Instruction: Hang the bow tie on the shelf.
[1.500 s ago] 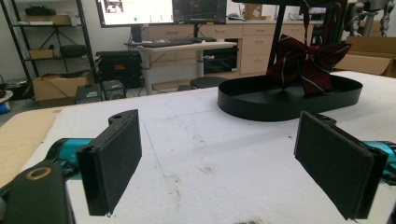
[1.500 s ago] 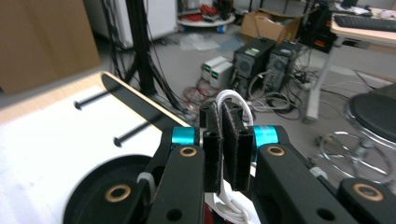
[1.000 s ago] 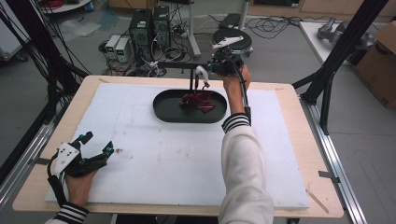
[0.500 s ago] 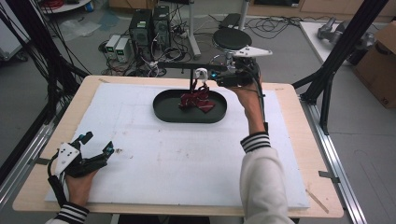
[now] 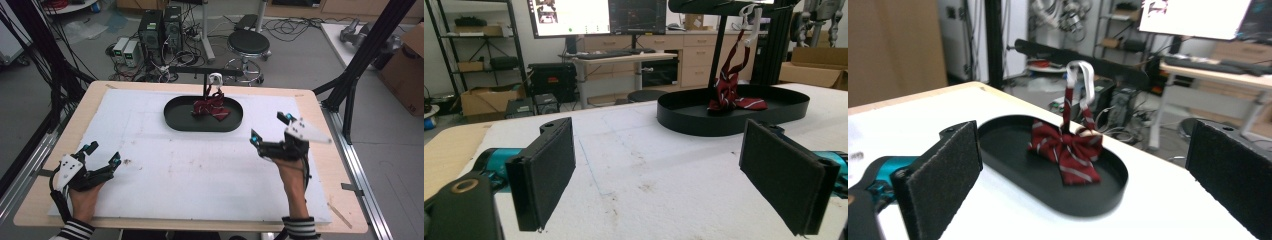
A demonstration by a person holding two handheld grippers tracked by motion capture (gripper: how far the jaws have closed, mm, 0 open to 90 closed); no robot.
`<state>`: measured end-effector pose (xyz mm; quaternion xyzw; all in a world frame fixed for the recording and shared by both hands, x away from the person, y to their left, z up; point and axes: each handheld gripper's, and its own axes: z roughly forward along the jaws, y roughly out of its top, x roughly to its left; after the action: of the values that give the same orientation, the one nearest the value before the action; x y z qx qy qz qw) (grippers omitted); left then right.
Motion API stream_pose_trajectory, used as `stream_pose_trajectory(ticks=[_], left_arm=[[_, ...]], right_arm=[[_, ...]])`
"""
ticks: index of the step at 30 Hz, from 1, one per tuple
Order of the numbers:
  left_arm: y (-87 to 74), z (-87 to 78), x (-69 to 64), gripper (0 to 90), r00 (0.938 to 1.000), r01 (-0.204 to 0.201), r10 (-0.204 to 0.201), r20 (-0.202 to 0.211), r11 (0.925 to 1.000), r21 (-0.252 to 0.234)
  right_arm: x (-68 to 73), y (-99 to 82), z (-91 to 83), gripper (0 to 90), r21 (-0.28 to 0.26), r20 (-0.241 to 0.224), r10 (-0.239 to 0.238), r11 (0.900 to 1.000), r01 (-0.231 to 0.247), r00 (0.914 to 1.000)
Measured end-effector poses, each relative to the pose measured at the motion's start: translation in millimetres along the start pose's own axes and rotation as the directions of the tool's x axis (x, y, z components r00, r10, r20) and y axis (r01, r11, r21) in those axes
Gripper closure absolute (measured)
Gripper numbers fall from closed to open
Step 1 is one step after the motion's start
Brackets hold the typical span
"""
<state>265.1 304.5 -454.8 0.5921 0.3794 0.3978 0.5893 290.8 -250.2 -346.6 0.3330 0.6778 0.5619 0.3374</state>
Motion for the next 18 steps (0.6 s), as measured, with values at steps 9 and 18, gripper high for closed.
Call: stream_pose_trajectory(ticks=[9,18], left_arm=[[0.5,1.5,0.4,15.2,1.0,0.001,-0.001,0.0,0.9999,0.016],[0.3,0.9,-0.5,15.1,1.0,-0.008,0.008,-0.003,0.9999,0.009]], right_arm=[[12.5,-68.5,-33.8,0.5,-0.067,0.055,0.046,0.9969,-0.043,0.9974],[15.9,-106.0,-26.3,0.5,-0.051,0.118,0.045,0.9979,-0.039,0.992]])
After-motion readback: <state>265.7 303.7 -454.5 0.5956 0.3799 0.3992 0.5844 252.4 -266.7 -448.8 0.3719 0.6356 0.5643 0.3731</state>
